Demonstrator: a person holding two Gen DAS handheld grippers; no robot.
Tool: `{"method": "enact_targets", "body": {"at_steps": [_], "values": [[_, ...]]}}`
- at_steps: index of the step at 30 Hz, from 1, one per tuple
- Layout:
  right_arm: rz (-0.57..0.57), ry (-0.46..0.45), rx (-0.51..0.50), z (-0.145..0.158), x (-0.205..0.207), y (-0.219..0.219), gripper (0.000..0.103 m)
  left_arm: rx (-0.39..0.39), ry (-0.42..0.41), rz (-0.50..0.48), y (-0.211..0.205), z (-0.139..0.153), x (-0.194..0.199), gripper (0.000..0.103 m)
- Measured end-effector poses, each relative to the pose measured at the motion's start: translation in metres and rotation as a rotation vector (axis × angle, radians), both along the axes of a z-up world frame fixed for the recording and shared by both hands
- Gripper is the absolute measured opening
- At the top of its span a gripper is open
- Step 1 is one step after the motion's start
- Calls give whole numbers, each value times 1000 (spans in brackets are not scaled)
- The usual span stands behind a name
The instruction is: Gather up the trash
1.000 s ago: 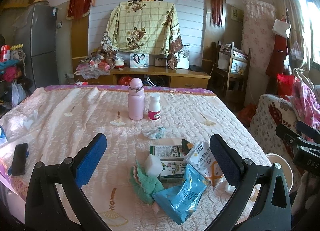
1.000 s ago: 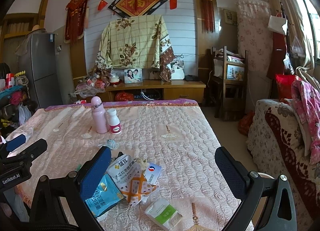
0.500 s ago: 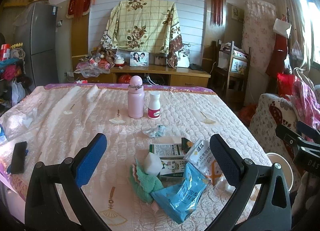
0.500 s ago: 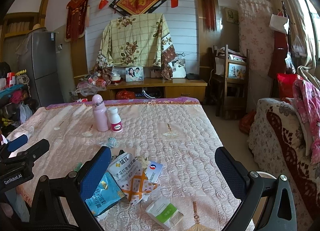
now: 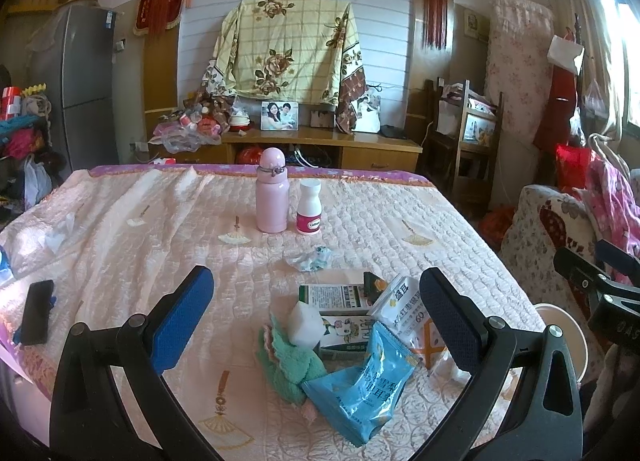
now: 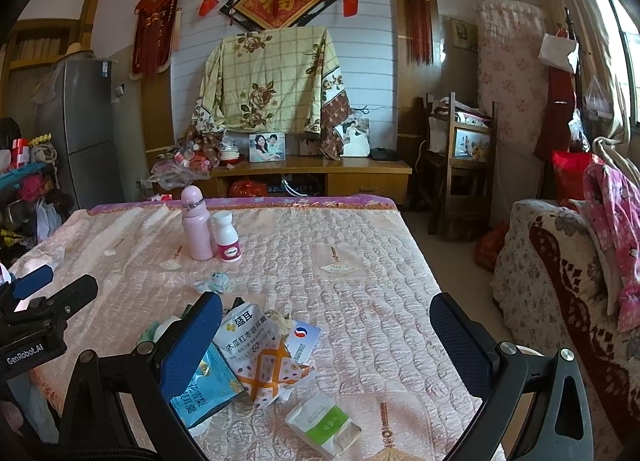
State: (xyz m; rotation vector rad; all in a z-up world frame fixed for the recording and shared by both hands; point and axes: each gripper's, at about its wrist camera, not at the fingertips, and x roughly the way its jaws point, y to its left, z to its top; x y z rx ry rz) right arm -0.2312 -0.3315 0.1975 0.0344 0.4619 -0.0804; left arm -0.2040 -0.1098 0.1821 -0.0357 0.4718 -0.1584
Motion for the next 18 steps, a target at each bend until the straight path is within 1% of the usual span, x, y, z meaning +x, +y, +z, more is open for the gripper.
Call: {"method": "enact_targets", "body": {"at_steps": [8,15,18], "values": [[4,10,1,-2,3,6,103,-1,1,2,0,-1,0,102],[3,11,-6,-3,4,7,103,4,16,7,-2,-14,-1,102],[3,12,-1,-4,4,8,103,4,16,7,-3,-14,0,102]]}}
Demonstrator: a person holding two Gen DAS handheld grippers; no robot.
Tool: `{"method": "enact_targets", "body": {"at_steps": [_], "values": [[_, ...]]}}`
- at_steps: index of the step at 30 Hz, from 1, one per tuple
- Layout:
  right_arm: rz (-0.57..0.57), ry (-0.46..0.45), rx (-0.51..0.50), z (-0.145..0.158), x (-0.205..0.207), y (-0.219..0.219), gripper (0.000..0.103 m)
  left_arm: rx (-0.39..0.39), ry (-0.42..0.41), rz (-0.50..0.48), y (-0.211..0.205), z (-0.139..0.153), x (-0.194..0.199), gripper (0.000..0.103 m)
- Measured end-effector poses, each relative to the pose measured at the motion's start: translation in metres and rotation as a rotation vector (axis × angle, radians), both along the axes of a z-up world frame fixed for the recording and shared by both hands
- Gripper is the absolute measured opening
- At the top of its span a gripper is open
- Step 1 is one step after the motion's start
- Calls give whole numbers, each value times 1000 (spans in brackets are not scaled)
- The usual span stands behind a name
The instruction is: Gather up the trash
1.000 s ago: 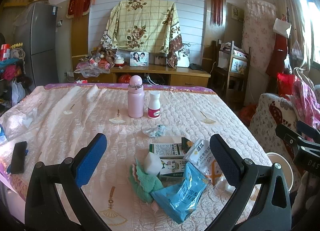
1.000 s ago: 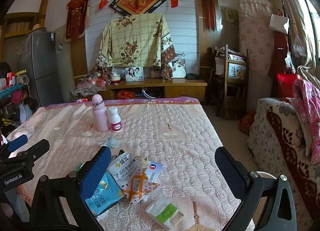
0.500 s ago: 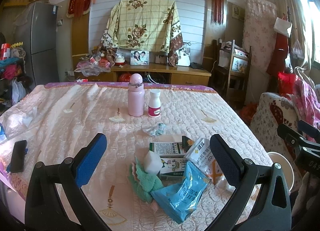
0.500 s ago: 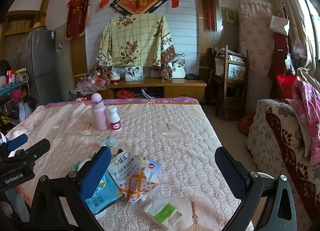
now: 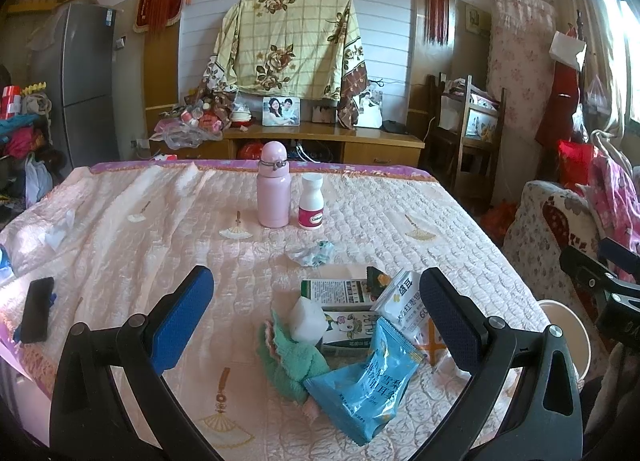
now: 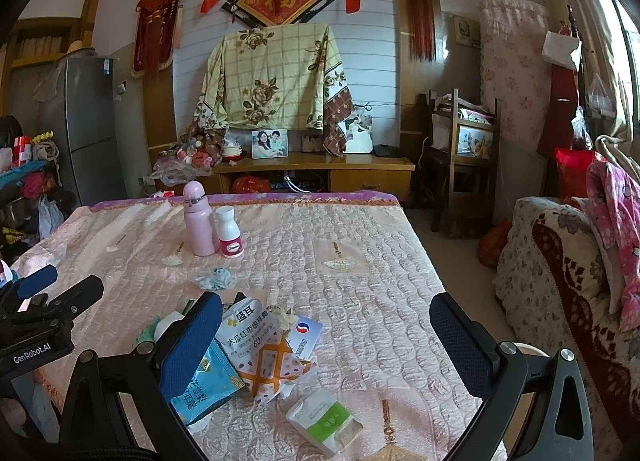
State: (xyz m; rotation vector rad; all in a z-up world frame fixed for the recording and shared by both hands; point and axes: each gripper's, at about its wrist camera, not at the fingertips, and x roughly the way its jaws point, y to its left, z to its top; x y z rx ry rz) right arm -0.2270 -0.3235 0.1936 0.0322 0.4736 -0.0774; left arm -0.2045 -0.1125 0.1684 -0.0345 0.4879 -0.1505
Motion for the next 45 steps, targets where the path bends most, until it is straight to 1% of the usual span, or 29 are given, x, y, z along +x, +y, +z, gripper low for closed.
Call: {"method": "enact_targets", "body": {"at_steps": [12,26,34,45], "values": [[11,22,-4,-4,2,3,103,2,10,9,1,-6,2,102],[10,37,-20,-5,5,3,103,-1,34,7,0,-3,7,102],[7,40,-17,-7,5,0,103,-1,35,7,0,-2,8,102],[5,59,-15,-13,8,-4,103,8,56,8,4,-5,9,102]]}}
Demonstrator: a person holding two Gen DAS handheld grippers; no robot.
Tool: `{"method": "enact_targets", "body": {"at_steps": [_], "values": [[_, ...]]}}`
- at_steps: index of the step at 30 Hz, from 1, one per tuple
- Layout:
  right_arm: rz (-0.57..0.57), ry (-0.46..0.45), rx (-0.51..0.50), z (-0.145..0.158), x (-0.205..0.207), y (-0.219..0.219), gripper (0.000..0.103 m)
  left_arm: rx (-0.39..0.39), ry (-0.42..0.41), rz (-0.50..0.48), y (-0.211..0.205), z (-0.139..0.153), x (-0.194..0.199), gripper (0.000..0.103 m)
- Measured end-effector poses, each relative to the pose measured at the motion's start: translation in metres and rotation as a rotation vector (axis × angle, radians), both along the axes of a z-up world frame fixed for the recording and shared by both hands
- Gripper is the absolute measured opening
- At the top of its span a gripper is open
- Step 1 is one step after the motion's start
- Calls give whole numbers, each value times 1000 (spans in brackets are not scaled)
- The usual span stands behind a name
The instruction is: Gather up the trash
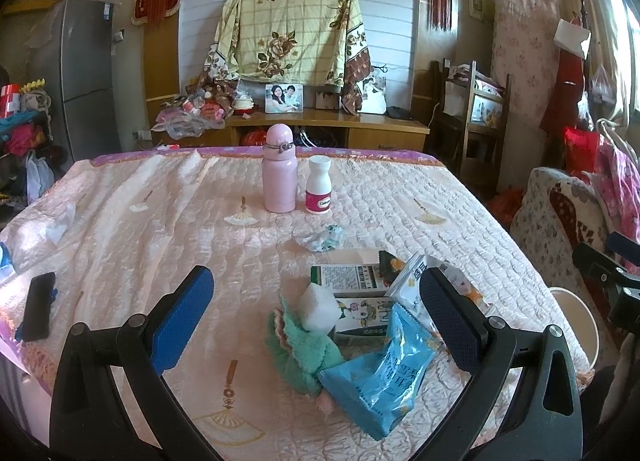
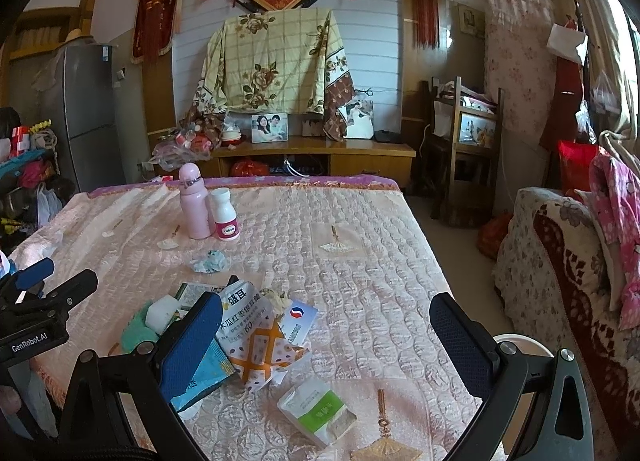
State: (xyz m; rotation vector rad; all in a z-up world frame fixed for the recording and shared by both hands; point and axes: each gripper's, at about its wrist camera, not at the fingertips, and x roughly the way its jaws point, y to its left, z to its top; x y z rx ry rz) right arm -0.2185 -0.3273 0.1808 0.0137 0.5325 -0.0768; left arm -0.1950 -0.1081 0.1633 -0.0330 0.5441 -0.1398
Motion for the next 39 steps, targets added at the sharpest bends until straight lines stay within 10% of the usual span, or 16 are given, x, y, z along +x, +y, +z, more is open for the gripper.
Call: {"method": "enact_targets", "body": {"at_steps": [20,39], "values": [[5,43,-10,-11,7,-1,103,-3,67,-2,15,-11,11,102],[208,342,32,-100,15,-23,94,-62,351,-176,39,-61,37,102]]}}
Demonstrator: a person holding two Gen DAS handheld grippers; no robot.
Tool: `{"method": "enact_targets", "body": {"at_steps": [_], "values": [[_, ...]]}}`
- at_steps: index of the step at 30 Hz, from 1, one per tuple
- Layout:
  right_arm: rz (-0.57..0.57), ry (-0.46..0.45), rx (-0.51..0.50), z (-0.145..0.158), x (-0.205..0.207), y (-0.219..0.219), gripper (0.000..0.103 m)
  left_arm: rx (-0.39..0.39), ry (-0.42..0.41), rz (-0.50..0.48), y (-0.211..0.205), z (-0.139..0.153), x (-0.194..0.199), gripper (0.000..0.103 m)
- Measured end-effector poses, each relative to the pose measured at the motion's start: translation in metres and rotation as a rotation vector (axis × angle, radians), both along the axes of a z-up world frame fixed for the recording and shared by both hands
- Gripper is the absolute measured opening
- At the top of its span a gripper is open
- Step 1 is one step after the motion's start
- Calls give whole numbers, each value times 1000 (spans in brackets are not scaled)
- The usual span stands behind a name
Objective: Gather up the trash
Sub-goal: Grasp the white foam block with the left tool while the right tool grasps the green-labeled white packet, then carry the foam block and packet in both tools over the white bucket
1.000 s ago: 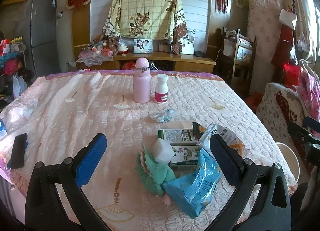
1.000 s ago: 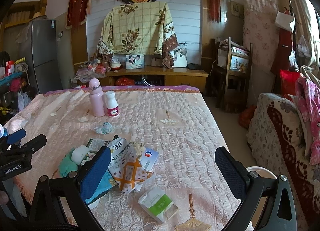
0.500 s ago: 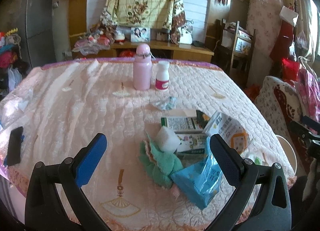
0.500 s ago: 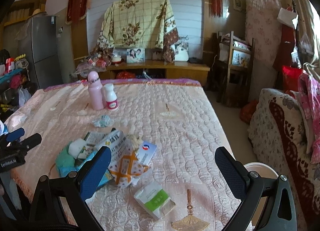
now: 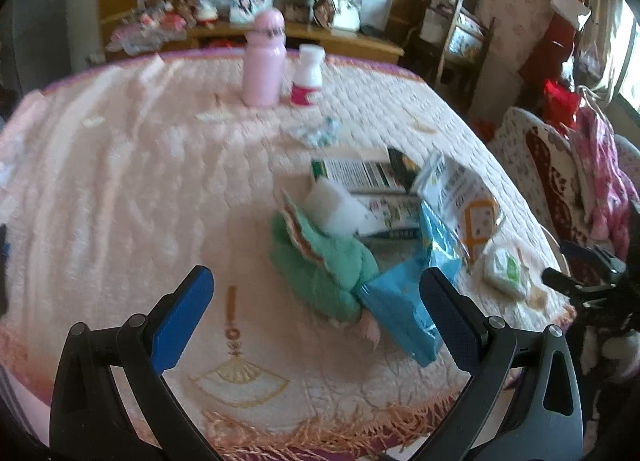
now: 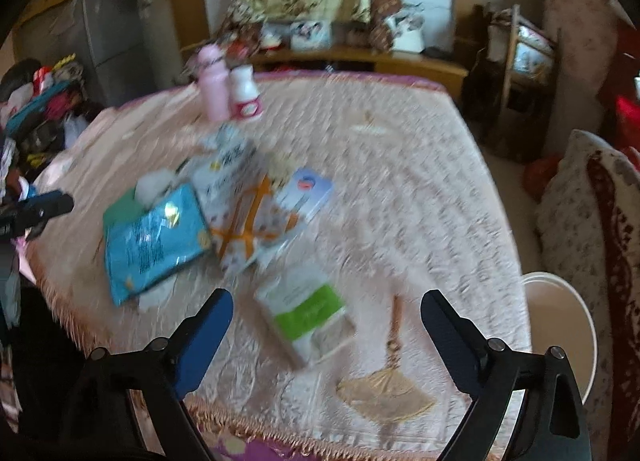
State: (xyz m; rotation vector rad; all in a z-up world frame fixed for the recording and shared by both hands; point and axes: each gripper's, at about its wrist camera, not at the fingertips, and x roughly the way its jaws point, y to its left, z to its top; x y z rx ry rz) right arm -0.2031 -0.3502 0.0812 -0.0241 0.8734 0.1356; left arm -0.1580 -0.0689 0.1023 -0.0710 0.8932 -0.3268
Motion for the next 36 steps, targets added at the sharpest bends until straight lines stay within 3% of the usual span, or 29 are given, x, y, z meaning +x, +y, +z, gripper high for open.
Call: {"method": "enact_targets", "body": {"at_steps": [8,15,18,20,23,27,31,36], "values": [[21,40,21,-15,11,2,94,32,20,18,-10,-5,31,96],[52,66,6,-25,16,6,91,149,6,-64,-46,-9,62,95],[50,87,5,-31,23,4,88,179,49,-98,-56,-19,79,81],[49,97,15,-34,27,2,87,199,80,-117,-61,-27,87,78],[62,112,22,-40,34,4,85,230,109,-139,-66,-37,95,57],[86,154,31,-54,42,8,58,179,140,-150,-60,-36,102,30],[80,141,60,-49,41,5,43,128,155,-153,-50,-27,103,26],[58,97,105,-28,30,-7,41,40,123,-142,-43,7,96,26]]}}
